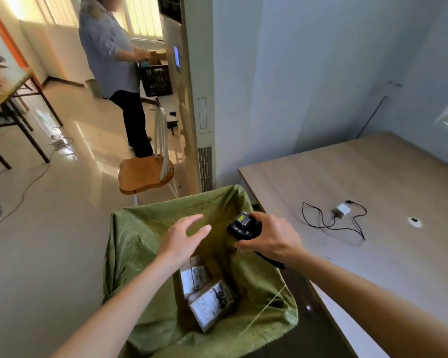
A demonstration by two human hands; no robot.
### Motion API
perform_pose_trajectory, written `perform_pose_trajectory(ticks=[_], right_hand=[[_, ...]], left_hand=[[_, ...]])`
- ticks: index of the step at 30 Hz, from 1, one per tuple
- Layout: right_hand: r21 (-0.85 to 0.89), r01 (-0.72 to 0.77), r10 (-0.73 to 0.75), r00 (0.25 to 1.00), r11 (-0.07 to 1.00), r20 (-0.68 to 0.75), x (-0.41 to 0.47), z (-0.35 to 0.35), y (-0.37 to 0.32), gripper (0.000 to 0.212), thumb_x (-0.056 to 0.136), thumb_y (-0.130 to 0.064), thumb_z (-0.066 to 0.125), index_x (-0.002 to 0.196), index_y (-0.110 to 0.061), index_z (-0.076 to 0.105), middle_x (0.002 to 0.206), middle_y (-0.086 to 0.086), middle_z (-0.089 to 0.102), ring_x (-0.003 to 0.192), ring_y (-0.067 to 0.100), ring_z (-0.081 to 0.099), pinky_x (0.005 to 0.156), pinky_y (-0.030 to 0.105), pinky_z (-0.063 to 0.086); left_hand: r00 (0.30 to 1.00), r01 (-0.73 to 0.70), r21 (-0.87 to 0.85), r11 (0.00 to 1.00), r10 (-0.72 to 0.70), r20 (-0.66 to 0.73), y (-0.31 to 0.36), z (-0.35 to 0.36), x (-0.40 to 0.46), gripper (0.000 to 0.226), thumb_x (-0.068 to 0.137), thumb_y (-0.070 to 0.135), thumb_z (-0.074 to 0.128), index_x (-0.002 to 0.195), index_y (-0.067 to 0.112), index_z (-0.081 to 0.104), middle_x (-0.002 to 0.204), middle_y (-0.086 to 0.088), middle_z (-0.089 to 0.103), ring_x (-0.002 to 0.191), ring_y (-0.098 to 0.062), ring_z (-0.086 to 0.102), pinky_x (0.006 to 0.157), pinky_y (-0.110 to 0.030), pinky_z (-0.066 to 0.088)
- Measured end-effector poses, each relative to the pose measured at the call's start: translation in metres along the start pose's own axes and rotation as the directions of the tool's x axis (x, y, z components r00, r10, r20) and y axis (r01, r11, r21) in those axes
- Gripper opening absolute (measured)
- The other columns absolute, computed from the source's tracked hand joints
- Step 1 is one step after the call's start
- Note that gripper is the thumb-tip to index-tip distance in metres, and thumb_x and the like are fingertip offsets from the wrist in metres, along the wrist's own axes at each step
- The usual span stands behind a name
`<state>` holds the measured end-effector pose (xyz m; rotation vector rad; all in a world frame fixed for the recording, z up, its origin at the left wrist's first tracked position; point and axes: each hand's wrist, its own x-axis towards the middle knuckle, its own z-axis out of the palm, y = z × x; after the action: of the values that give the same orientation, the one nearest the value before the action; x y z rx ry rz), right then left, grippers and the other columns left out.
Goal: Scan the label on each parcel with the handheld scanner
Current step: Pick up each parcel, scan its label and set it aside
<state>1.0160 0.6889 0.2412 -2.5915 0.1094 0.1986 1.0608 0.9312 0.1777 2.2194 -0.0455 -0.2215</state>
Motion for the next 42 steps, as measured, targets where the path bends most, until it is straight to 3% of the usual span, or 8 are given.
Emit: perform_pose_trajectory(ticks=[6,11,15,20,25,34,36,42], right_hand=[[0.029,-0.119,0.122,0.962,0.992,-0.246,-0.095,-0.096,0.018,0.067,0.068,-0.064,0.083,0.126,-0.035,0.066,0.093,-0.011,0.067,0.089,0.016,0.066,0.078,0.035,0.059],[0.095,-0.309,0.321,0.865,0.946,-0.385,-0.207,-0.172,0.067,0.057,0.065,-0.065,0.083,0.111,-0.036,0.067,0.098,-0.009,0.072,0.091,0.019,0.066,0.073,0.031,0.053],[0.195,-0.455,0.488,0.724,0.869,-0.487,-0.317,-0.226,0.115,0.052,0.06,-0.067,0.081,0.098,-0.036,0.065,0.092,-0.01,0.071,0.089,0.02,0.066,0.068,0.029,0.047],[0.312,-0.601,0.651,0.502,0.736,-0.569,-0.474,-0.276,0.179,0.05,0.058,-0.067,0.08,0.096,-0.038,0.065,0.094,-0.011,0.072,0.092,0.02,0.068,0.074,0.03,0.053],[0.41,-0.697,0.753,0.287,0.588,-0.593,-0.642,-0.295,0.242,0.058,0.059,-0.068,0.081,0.106,-0.035,0.07,0.096,-0.01,0.072,0.093,0.019,0.067,0.071,0.029,0.046],[0.544,-0.796,0.85,-0.073,0.265,-0.521,-0.917,-0.285,0.328,0.066,0.055,-0.07,0.082,0.107,-0.029,0.073,0.103,-0.002,0.073,0.099,0.023,0.068,0.08,0.033,0.058],[0.571,-0.795,0.856,-0.137,0.206,-0.499,-0.961,-0.28,0.342,0.063,0.056,-0.07,0.082,0.103,-0.029,0.073,0.103,-0.002,0.073,0.101,0.023,0.068,0.081,0.034,0.058],[0.672,-0.739,0.863,-0.309,0.046,-0.4,-1.06,-0.256,0.389,0.072,0.063,-0.072,0.083,0.12,-0.03,0.071,0.121,0.001,0.072,0.113,0.027,0.066,0.091,0.039,0.057]], left_hand=[[0.959,-0.269,0.04,0.962,0.264,0.106,0.114,0.011,-0.024,0.062,0.085,0.068,0.061,0.14,0.042,0.05,0.152,0.012,0.043,0.14,-0.015,0.041,0.11,-0.039,0.036],[0.871,-0.437,0.007,0.899,0.422,0.252,0.226,0.06,-0.076,0.078,0.08,0.074,0.061,0.147,0.039,0.042,0.154,0.007,0.044,0.14,-0.02,0.042,0.11,-0.044,0.039],[0.772,-0.55,-0.052,0.834,0.531,0.348,0.317,0.118,-0.136,0.093,0.067,0.083,0.056,0.147,0.037,0.043,0.146,0.01,0.053,0.133,-0.015,0.049,0.107,-0.043,0.043],[0.588,-0.677,-0.165,0.717,0.662,0.465,0.425,0.217,-0.242,0.071,0.084,0.056,0.072,0.144,0.024,0.052,0.145,0.0,0.055,0.133,-0.018,0.051,0.111,-0.038,0.04],[0.375,-0.76,-0.258,0.596,0.728,0.574,0.504,0.331,-0.387,0.065,0.086,0.051,0.072,0.141,0.019,0.056,0.145,-0.001,0.056,0.133,-0.018,0.051,0.107,-0.028,0.036],[0.04,-0.757,-0.436,0.486,0.701,0.712,0.556,0.507,-0.646,0.064,0.086,0.056,0.068,0.14,0.024,0.056,0.138,-0.001,0.06,0.126,-0.016,0.055,0.106,-0.032,0.042],[-0.012,-0.757,-0.454,0.47,0.684,0.729,0.563,0.535,-0.688,0.064,0.087,0.057,0.067,0.141,0.025,0.055,0.136,-0.002,0.062,0.125,-0.017,0.056,0.105,-0.032,0.043],[-0.15,-0.758,-0.496,0.425,0.626,0.765,0.58,0.615,-0.785,0.065,0.089,0.06,0.063,0.142,0.024,0.052,0.128,-0.001,0.065,0.117,-0.018,0.06,0.102,-0.039,0.049]])
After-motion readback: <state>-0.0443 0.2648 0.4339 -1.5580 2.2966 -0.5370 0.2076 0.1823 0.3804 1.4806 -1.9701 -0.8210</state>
